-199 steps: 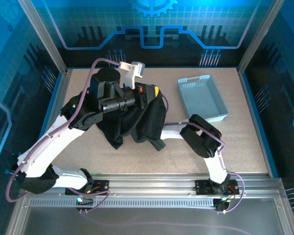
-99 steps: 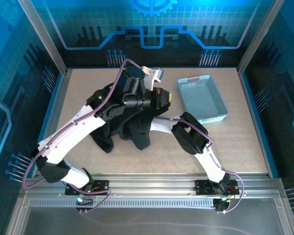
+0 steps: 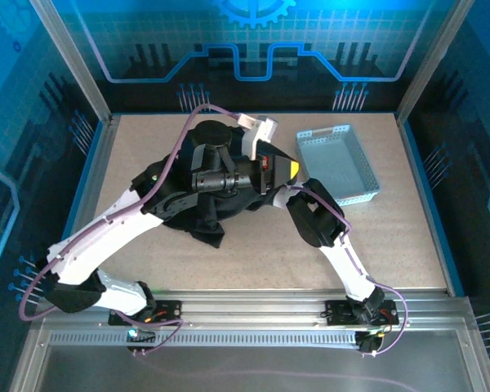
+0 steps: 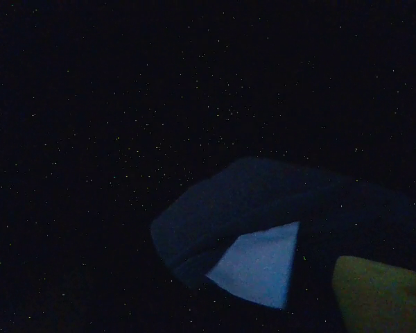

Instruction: Fold the inside-out t-shirt

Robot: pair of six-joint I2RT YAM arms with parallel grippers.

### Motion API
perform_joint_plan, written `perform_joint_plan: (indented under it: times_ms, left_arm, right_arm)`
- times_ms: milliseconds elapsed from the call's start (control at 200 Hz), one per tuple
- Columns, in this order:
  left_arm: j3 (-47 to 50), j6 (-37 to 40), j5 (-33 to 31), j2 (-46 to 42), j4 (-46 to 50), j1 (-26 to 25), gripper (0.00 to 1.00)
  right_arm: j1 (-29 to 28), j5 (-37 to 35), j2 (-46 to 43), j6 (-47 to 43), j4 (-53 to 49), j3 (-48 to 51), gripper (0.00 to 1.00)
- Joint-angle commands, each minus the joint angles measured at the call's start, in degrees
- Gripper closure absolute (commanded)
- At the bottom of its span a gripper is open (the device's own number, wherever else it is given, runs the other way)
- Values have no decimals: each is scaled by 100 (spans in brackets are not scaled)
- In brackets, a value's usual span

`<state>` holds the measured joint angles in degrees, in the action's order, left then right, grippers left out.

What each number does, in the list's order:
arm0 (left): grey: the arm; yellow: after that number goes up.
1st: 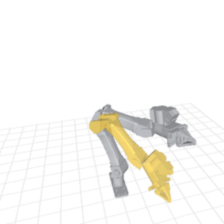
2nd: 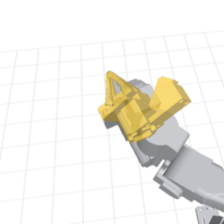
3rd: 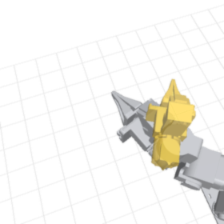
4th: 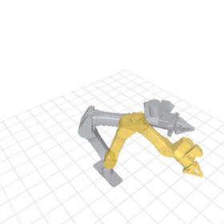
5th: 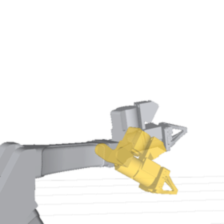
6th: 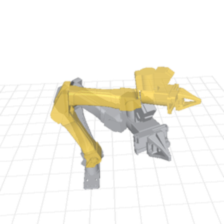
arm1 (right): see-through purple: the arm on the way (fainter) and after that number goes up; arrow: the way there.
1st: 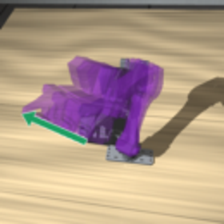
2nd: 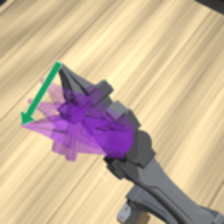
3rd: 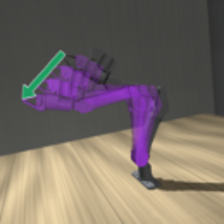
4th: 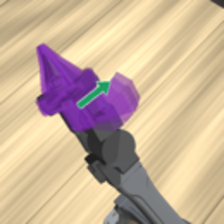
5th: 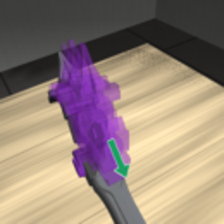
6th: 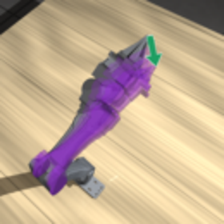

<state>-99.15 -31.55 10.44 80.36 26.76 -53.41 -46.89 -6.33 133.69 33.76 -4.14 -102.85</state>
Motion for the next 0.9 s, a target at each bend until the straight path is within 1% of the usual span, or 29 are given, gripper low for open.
perform_joint_plan:
  times_ms: [0,70,185,255,340,420,455,500,560,600,650,790,895]
  left_arm:
    - [172,171,-28,-233,-95,54,100]
    - [459,103,-21,-312,-40,204,100]
    - [848,104,-33,-422,9,355,100]
    - [945,96,-42,-480,18,431,100]
    - [963,94,14,-552,-64,491,100]
    - [778,50,528,-501,-299,456,100]
    - [662,24,718,-467,-444,366,100]
    - [354,180,698,-382,-425,121,100]
    - [-272,521,569,-159,-121,-255,100]
    - [-662,613,632,4,36,-403,100]
    - [-908,517,830,135,6,-416,100]
    - [-1194,518,858,348,55,-416,100]
    - [-1066,369,1079,336,-214,-436,100]
  right_arm:
    - [39,697,48,588,118,322,10]
    - [105,756,64,953,57,448,10]
    - [207,1189,137,1370,329,587,11]
    - [229,1393,187,1513,236,461,11]
    - [233,1485,219,1641,260,382,14]
    - [236,1318,291,1659,131,211,13]
    - [265,1286,361,1673,41,90,12]
    - [306,1238,445,1713,-39,-57,12]
    - [355,1179,499,1713,20,-179,12]
    - [378,1187,539,1717,74,-282,11]
    - [400,1195,593,1723,21,-480,11]
    - [399,1187,745,1669,-319,-1014,11]
    - [461,1239,848,1750,-414,-1200,11]
